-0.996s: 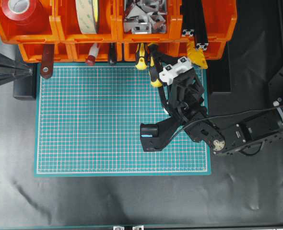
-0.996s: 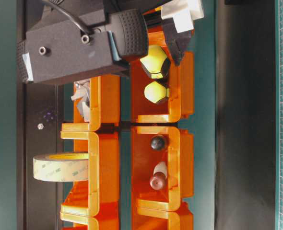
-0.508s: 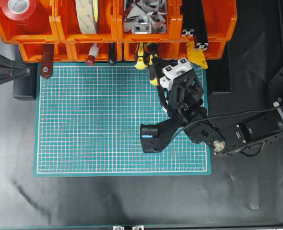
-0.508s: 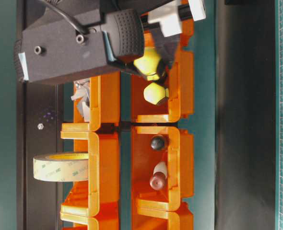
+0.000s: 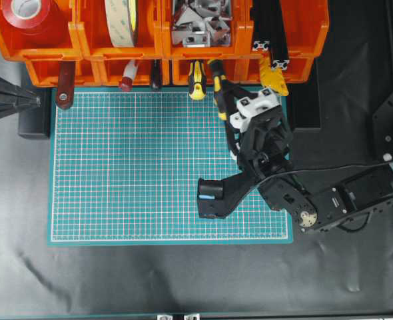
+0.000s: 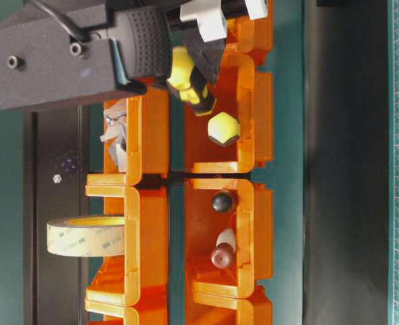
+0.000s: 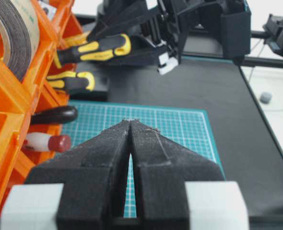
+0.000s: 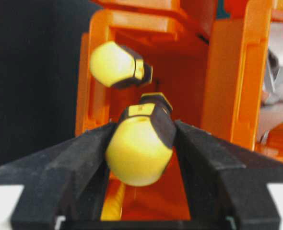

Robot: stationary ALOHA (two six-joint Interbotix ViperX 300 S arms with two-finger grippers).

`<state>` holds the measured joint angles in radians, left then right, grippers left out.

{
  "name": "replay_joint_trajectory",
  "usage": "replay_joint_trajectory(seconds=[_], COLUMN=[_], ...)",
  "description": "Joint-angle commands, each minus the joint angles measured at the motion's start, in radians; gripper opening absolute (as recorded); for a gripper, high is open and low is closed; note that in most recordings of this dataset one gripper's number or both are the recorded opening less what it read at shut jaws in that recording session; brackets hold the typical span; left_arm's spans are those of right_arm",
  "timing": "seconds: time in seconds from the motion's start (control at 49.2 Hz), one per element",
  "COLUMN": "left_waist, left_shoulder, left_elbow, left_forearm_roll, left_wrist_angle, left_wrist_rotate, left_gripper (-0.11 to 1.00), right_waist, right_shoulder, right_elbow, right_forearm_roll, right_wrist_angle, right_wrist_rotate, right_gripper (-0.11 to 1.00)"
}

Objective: Pick screwdriver from container rack with right arm.
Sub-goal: 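Close the right gripper on the yellow-black screwdriver handle, then pull the screwdriver out of the rack toward the front right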

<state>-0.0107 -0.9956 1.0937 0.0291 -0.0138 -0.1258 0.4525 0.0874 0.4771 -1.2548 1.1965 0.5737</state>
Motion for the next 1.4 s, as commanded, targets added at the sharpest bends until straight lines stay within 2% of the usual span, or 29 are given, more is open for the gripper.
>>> replay_joint_trajectory(seconds=[0.0, 0.102, 0.244, 0.63, 0.833, 1.097, 1.24, 1.382], left_waist=[-0.006, -0.008, -0.009, -0.009, -0.006, 0.018, 0.018, 0.029], left_shoulder=[0.005, 0.003, 0.005, -0.002, -0.014, -0.103, -0.146, -0.167], left_elbow=[-0.012, -0.011, -0.006, 0.002, 0.005, -0.006, -0.017, -0.021], left_forearm_roll=[0.003, 0.003, 0.003, 0.003, 0.003, 0.003, 0.003, 0.003], left_wrist_angle=[-0.005, -0.005, -0.005, -0.005, 0.003, 0.114, 0.146, 0.183], left_wrist_rotate=[-0.003, -0.003, -0.003, -0.005, -0.003, -0.005, -0.005, -0.005], left_gripper=[0.00, 0.00, 0.00, 0.00, 0.00, 0.00, 0.00, 0.00], right_waist=[0.006, 0.014, 0.051, 0.186, 0.281, 0.446, 0.522, 0.558], right_shoulder=[-0.018, -0.026, -0.034, -0.032, -0.031, -0.018, 0.014, 0.048], right_elbow=[-0.014, 0.003, 0.018, -0.034, -0.078, -0.192, -0.249, -0.304], right_forearm_roll=[0.035, 0.086, 0.130, 0.207, 0.210, 0.210, 0.210, 0.210], right_wrist_angle=[0.037, 0.038, 0.060, 0.322, 0.434, 0.614, 0.646, 0.644], right_wrist_rotate=[0.000, 0.000, 0.003, 0.000, 0.000, 0.000, 0.005, 0.005], right_gripper=[0.39, 0.39, 0.39, 0.39, 0.39, 0.39, 0.39, 0.39])
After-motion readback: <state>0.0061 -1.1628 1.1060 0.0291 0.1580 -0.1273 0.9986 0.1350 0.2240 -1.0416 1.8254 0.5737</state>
